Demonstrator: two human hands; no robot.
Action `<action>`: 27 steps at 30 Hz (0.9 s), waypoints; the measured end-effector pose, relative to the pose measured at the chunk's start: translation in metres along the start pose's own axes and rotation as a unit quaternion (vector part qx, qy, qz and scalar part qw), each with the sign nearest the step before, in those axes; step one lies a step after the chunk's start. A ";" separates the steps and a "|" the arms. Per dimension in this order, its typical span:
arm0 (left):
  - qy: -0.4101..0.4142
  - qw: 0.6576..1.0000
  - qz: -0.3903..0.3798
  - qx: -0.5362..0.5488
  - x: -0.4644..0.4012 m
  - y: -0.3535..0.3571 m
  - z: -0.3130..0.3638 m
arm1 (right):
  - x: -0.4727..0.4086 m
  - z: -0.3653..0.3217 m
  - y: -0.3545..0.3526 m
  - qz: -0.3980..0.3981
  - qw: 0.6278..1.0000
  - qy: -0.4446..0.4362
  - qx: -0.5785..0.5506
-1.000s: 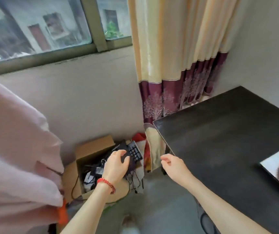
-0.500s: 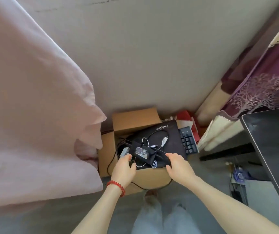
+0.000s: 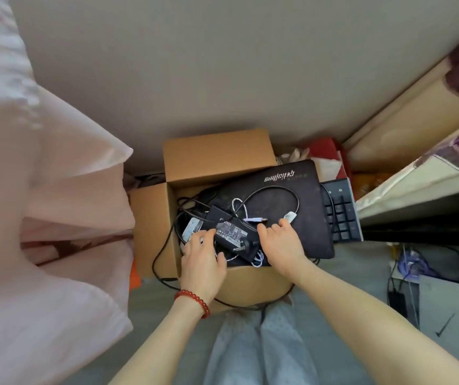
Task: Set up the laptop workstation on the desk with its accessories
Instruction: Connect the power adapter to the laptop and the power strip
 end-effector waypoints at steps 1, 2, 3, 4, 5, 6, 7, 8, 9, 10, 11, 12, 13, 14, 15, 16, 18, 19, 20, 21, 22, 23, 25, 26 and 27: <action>0.005 1.000 0.001 -0.006 -0.001 -0.001 0.001 | 0.002 0.001 -0.003 -0.007 1.000 -0.003 -0.010; 0.010 1.000 0.000 -0.010 -0.001 -0.003 0.002 | 0.005 0.001 -0.007 -0.028 0.999 0.000 -0.025; 0.014 1.000 -0.003 -0.015 0.001 -0.006 0.003 | 0.010 0.000 -0.012 -0.058 0.997 -0.002 -0.042; 0.017 1.000 -0.009 -0.021 0.003 -0.009 0.005 | 0.015 -0.001 -0.017 -0.072 0.995 -0.016 -0.067; 0.021 0.999 -0.018 -0.030 0.007 -0.012 0.006 | 0.019 -0.002 -0.022 -0.063 0.993 -0.035 -0.098; 0.029 0.999 -0.028 -0.037 0.012 -0.017 0.010 | 0.025 -0.002 -0.033 -0.046 0.987 -0.045 -0.150; 0.038 0.997 -0.041 -0.044 0.017 -0.021 0.013 | 0.030 -0.003 -0.046 -0.026 0.979 -0.053 -0.197; 0.049 0.996 -0.054 -0.050 0.024 -0.027 0.018 | 0.039 -0.003 -0.063 -0.008 0.972 -0.050 -0.231; 0.061 0.995 -0.061 -0.053 0.030 -0.032 0.022 | 0.045 -0.003 -0.077 0.015 0.962 -0.051 -0.269; 0.073 0.994 -0.060 -0.049 0.036 -0.038 0.027 | 0.052 -0.002 -0.090 0.028 0.949 -0.053 -0.310; 0.087 0.994 -0.051 -0.037 0.044 -0.047 0.033 | 0.063 0.000 -0.105 0.028 0.936 -0.059 -0.346; 0.102 0.994 -0.039 -0.020 0.052 -0.056 0.040 | 0.075 0.003 -0.119 0.023 0.923 -0.061 -0.378; 0.116 0.993 -0.026 0.001 0.058 -0.063 0.044 | 0.085 0.006 -0.130 0.015 0.912 -0.062 -0.405; 0.135 0.990 -0.014 0.023 0.065 -0.072 0.053 | 0.098 0.011 -0.145 0.011 0.904 -0.062 -0.423; 0.151 0.988 -0.009 0.042 0.071 -0.080 0.060 | 0.112 0.016 -0.157 0.015 0.897 -0.064 -0.438; 0.165 0.985 -0.011 0.052 0.077 -0.086 0.068 | 0.125 0.021 -0.169 0.023 0.888 -0.064 -0.455; 0.206 0.978 -0.022 0.037 0.092 -0.097 0.090 | 0.162 0.034 -0.194 0.036 0.869 -0.055 -0.491; 0.228 0.973 -0.025 0.021 0.098 -0.100 0.102 | 0.178 0.040 -0.203 0.042 0.859 -0.048 -0.507; 0.256 0.966 -0.031 -0.001 0.106 -0.104 0.119 | 0.197 0.048 -0.214 0.052 0.852 -0.041 -0.520; 0.276 0.960 -0.041 -0.021 0.112 -0.107 0.132 | 0.213 0.054 -0.221 0.060 0.841 -0.038 -0.537; 0.304 0.950 -0.050 -0.043 0.120 -0.109 0.151 | 0.234 0.063 -0.229 0.076 0.829 -0.035 -0.553; 0.331 0.939 -0.063 -0.066 0.128 -0.111 0.168 | 0.251 0.070 -0.235 0.093 0.818 -0.035 -0.567; 0.388 0.910 -0.086 -0.115 0.146 -0.110 0.205 | 0.291 0.089 -0.244 0.140 0.799 -0.012 -0.585; 0.406 0.900 -0.089 -0.130 0.152 -0.109 0.218 | 0.306 0.095 -0.246 0.158 0.788 -0.002 -0.595; 0.432 0.886 -0.078 -0.147 0.161 -0.107 0.236 | 0.329 0.103 -0.248 0.184 0.773 0.010 -0.607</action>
Point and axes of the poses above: each hand's wrist, its own x-axis away from the middle knuckle, its own y-axis out of the palm, z = x × y, the point moved 2 cm from there along -x, towards the middle knuckle, and after that the axes turned 14 degrees about -z, right-handed, at the moved point
